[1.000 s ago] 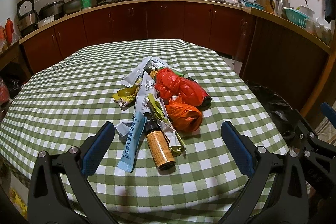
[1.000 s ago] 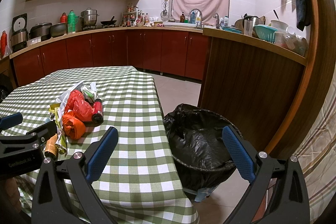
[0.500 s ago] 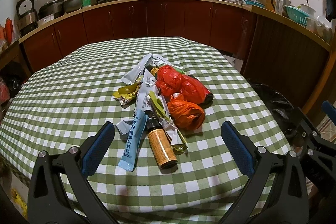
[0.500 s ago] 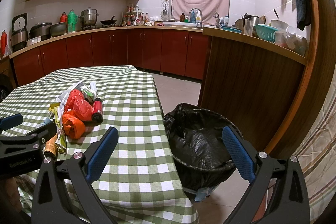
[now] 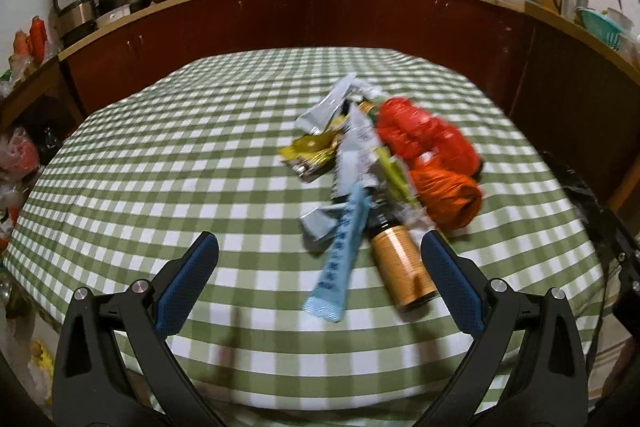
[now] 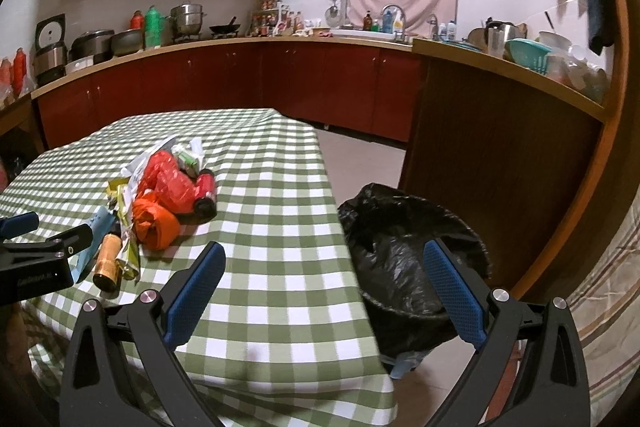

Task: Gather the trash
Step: 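Grasp the blue tube with the left tool and lift it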

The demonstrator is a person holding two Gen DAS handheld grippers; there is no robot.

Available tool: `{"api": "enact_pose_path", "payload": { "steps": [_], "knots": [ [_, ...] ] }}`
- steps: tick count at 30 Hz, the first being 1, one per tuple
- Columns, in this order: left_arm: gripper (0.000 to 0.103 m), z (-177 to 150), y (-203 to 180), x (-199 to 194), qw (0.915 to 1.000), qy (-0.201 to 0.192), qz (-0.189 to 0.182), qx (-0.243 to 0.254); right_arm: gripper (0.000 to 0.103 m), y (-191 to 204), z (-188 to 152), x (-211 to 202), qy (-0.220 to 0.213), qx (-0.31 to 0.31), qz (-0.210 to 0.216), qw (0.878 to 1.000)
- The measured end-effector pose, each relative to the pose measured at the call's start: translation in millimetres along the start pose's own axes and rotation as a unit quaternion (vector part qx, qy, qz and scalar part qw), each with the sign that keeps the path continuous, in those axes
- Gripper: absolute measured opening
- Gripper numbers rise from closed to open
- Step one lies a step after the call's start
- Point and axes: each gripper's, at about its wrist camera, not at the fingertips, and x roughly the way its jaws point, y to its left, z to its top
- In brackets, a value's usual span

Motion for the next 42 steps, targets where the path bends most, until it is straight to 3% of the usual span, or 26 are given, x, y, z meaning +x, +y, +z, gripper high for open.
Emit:
{"api": "enact_pose_path", "payload": {
  "steps": [6,8,15,20,28,34,42],
  "knots": [
    [0.095,-3,7,14,0.9998,0.018,0.007,0.002,0.097,13,1,11,0.007,-0.007,0.017,1.000],
    [0.079,-3,9,20,0.9996,0.028,0.002,0.005,0.097,16,1,15,0.009,-0.007,0.020,1.000],
    [0.054,-8,9,34,0.9983,0.048,-0.031,0.009,0.097,27,-1,23,0.022,-0.011,0.033,0.999],
    [0.026,-8,10,35,0.9974,0.048,-0.054,0.005,0.096,31,-2,24,0.024,-0.016,0.038,0.999],
    [0.018,-11,19,26,0.9969,0.044,-0.065,-0.001,0.096,34,-4,25,0.025,-0.020,0.041,0.999],
    [0.018,-12,28,19,0.9971,0.040,-0.065,-0.006,0.096,35,-5,25,0.028,-0.019,0.046,0.998],
    [0.018,-9,50,9,0.9989,0.026,-0.034,-0.019,0.095,55,-6,25,0.029,-0.030,0.071,0.997]
  ]
}}
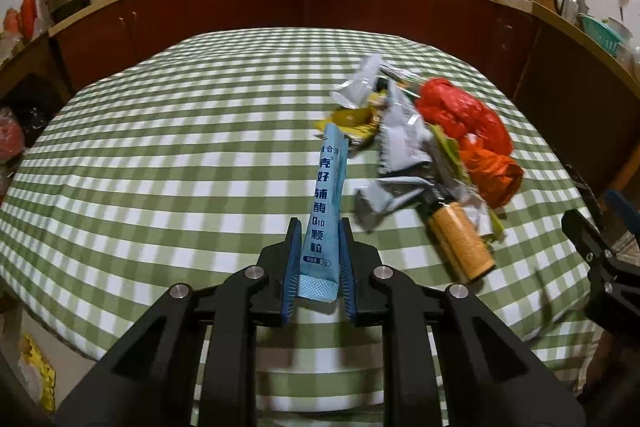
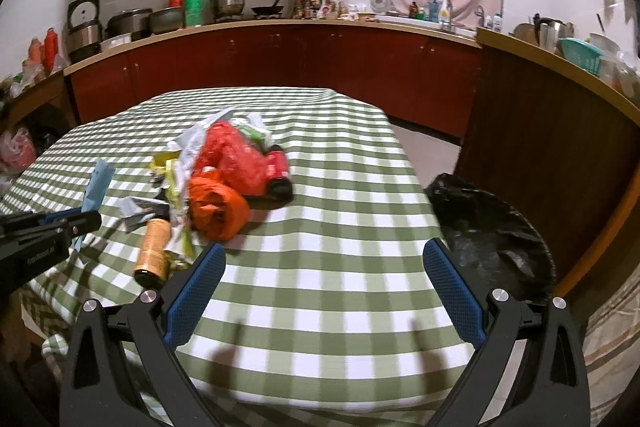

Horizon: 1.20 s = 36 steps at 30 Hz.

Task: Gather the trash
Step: 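Grasp the blue tube with the left tool and lift it, then grasp the yellow-green wrapper with the right tool while the left tool holds the blue tube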

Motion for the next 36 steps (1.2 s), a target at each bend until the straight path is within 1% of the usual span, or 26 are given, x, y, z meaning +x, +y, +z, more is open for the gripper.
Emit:
{"api": "enact_pose_path", "payload": {
  "steps": [2,3,4,5,8,14,23,25,27,36],
  "knots": [
    [0.018,1,10,1,0.9999,0.002,0.012,-0.005,0.092,9,2,2,0.000,-0.007,0.012,1.000],
    [0.018,0,14,1,0.9999,0.003,0.015,-0.008,0.079,13,3,2,0.000,-0.008,0.019,1.000],
    [0.018,1,17,2,0.9997,0.003,0.020,-0.013,0.056,18,4,4,0.003,-0.010,0.027,1.000],
    [0.018,0,20,1,0.9996,0.003,0.023,-0.017,0.051,21,5,6,0.008,-0.011,0.030,0.999],
    [0.018,0,32,0,0.9992,0.002,0.032,-0.026,0.049,31,6,14,0.021,-0.006,0.057,0.998],
    [0.018,0,47,-2,0.9982,-0.005,0.051,-0.032,0.048,54,7,19,0.025,-0.024,0.080,0.996],
    [0.018,-1,57,5,0.9980,0.004,0.047,-0.042,0.034,71,6,34,0.052,-0.035,0.095,0.993],
    [0.018,0,56,7,0.9981,0.006,0.045,-0.043,0.025,73,6,37,0.056,-0.039,0.097,0.993],
    [0.018,0,55,8,0.9981,0.007,0.044,-0.041,0.020,75,3,38,0.061,-0.041,0.104,0.992],
    [0.018,0,51,10,0.9982,0.004,0.045,-0.040,0.017,77,0,31,0.053,-0.048,0.115,0.991]
  ]
}}
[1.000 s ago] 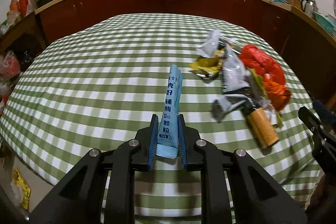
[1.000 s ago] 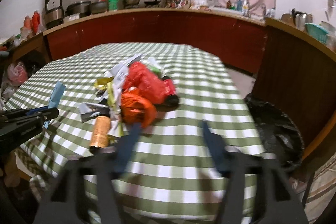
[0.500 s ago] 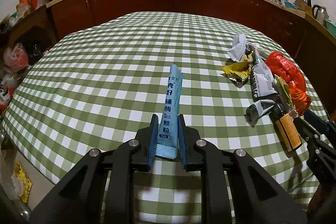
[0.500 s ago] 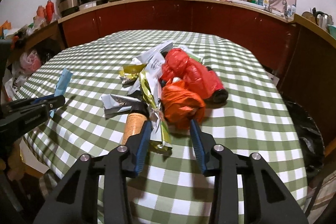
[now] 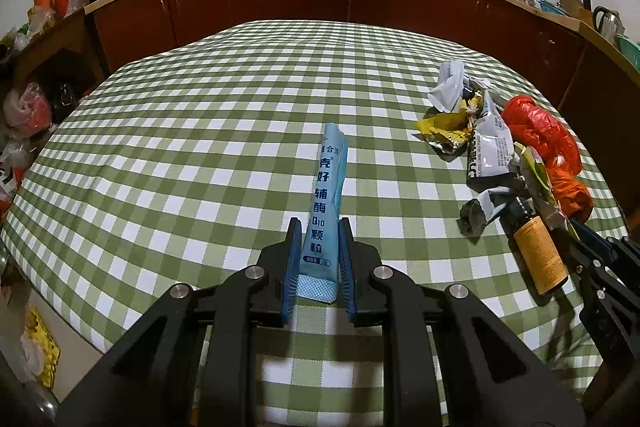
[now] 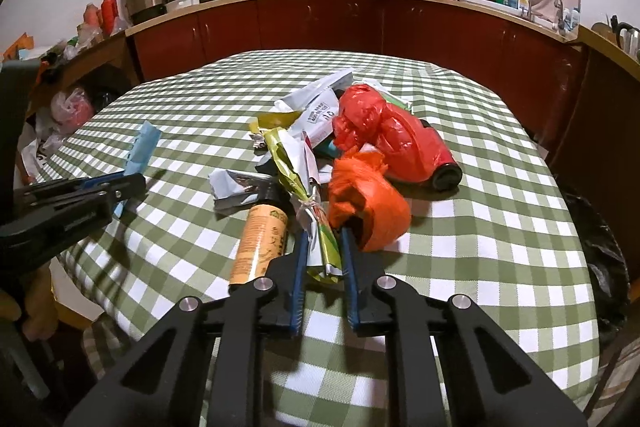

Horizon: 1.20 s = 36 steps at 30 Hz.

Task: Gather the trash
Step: 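Grasp the yellow-green wrapper with the right tool while the left tool holds the blue tube, then carry both items over the black bin and open both tools to drop them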

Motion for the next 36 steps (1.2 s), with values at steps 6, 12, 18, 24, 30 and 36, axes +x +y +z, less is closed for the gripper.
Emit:
{"api": "enact_pose_path", "payload": {
  "steps": [6,12,18,24,30,36],
  "knots": [
    [0.018,-2,-4,-5,1.0000,-0.004,-0.002,0.004,0.017,-2,0,-9,-0.013,0.007,-0.001,1.000],
    [0.018,-2,-17,-12,0.9998,-0.010,-0.009,0.012,0.017,-10,-1,-22,-0.027,0.010,-0.001,1.000],
    [0.018,4,-38,-26,0.9989,-0.027,-0.030,0.022,0.017,-26,1,-41,-0.047,0.021,-0.021,0.998],
    [0.018,17,-83,-42,0.9948,-0.053,-0.069,0.053,0.017,-61,3,-58,-0.067,0.042,-0.064,0.995],
    [0.018,29,-137,-47,0.9883,-0.066,-0.109,0.084,0.017,-111,3,-76,-0.084,0.074,-0.127,0.986],
    [0.018,37,-203,-43,0.9796,-0.065,-0.151,0.116,0.017,-166,-2,-85,-0.083,0.120,-0.177,0.973]
  ]
}}
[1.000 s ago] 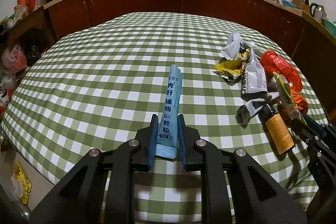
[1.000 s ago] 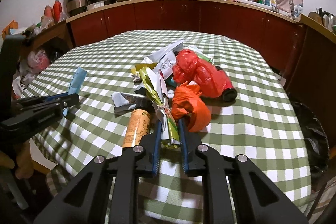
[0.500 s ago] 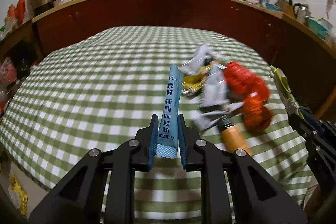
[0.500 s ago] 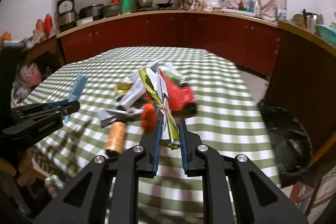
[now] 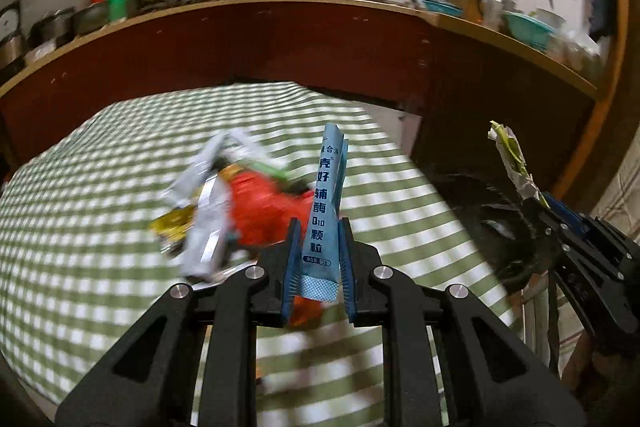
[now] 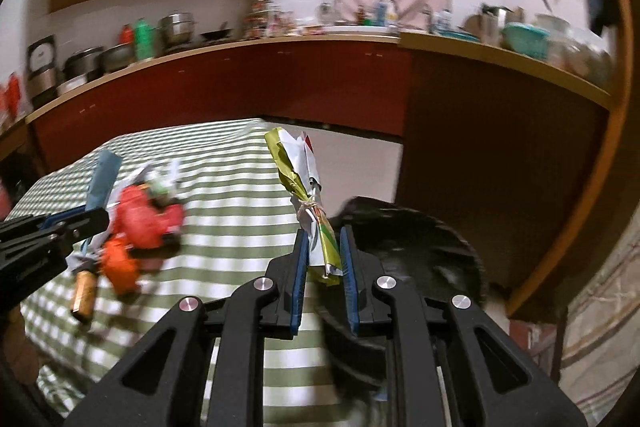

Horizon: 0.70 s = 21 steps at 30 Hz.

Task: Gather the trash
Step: 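Carry both items over the black bin and open both tools to drop them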

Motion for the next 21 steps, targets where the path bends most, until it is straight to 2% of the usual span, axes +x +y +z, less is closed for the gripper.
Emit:
{"api": "enact_pose_path", "payload": {
  "steps": [6,11,21],
  "knots": [
    [0.018,14,-48,29,0.9995,0.003,-0.023,0.022,0.017,-35,2,7,-0.005,0.021,-0.037,0.999],
    [0.018,17,-82,51,0.9988,0.012,-0.029,0.037,0.017,-55,3,15,-0.002,0.038,-0.048,0.998],
    [0.018,21,-121,83,0.9977,0.028,-0.030,0.054,0.017,-81,0,33,0.004,0.062,-0.057,0.996]
  ]
}}
